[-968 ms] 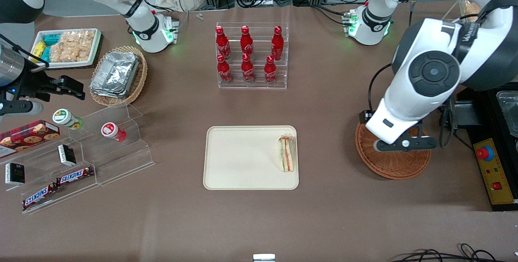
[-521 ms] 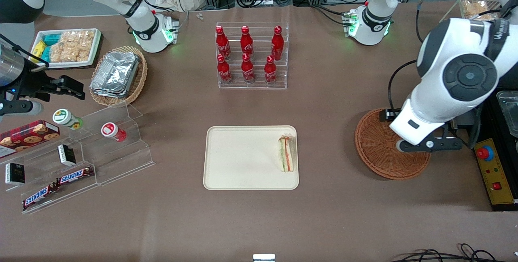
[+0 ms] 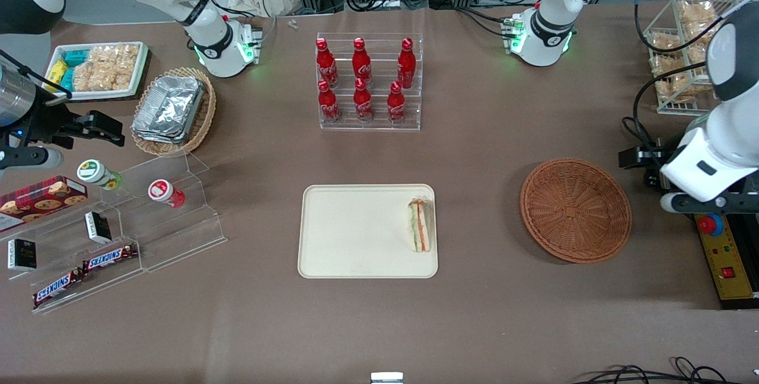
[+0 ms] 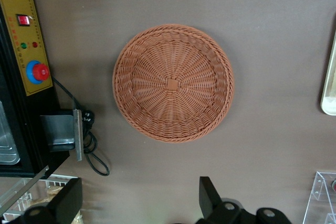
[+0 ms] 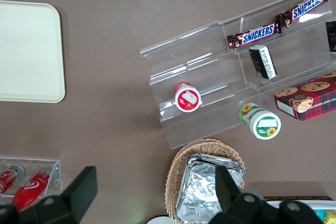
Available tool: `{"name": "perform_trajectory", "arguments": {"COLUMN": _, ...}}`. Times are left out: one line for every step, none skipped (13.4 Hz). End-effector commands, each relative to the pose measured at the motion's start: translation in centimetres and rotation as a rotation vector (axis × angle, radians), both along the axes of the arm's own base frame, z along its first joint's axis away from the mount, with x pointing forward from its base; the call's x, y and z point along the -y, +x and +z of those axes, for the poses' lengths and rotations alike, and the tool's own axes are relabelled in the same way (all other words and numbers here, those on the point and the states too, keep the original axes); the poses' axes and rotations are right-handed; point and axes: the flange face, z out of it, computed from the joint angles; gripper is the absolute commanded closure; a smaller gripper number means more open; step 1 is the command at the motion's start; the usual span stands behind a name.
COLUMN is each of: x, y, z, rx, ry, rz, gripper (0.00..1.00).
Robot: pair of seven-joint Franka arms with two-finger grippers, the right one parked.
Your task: Place sandwich from basket to tray
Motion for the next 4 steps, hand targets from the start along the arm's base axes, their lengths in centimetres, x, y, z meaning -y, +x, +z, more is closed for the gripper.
{"name": "perform_trajectory", "arguments": {"x": -1.01, "y": -0.91, "z": -0.02, "rx": -0.02, "ry": -0.013, "rz": -0.009, "gripper": 0.0}}
{"name": "perform_trajectory", "arguments": {"x": -1.58, "y": -0.99, "z": 0.25, "rx": -0.016, "ry": -0.02, "rz": 0.0, "gripper": 0.0}}
{"name": "perform_trajectory", "arguments": {"x": -1.71, "y": -0.98, "z": 0.32, "rx": -0.016, "ry": -0.029, "rz": -0.007, "gripper": 0.0}}
{"name": "perform_trajectory", "arguments": {"x": -1.77, "y": -1.02, "z": 0.34, "rx": -0.017, "ry": -0.03, "rz": -0.009, "gripper": 0.0}}
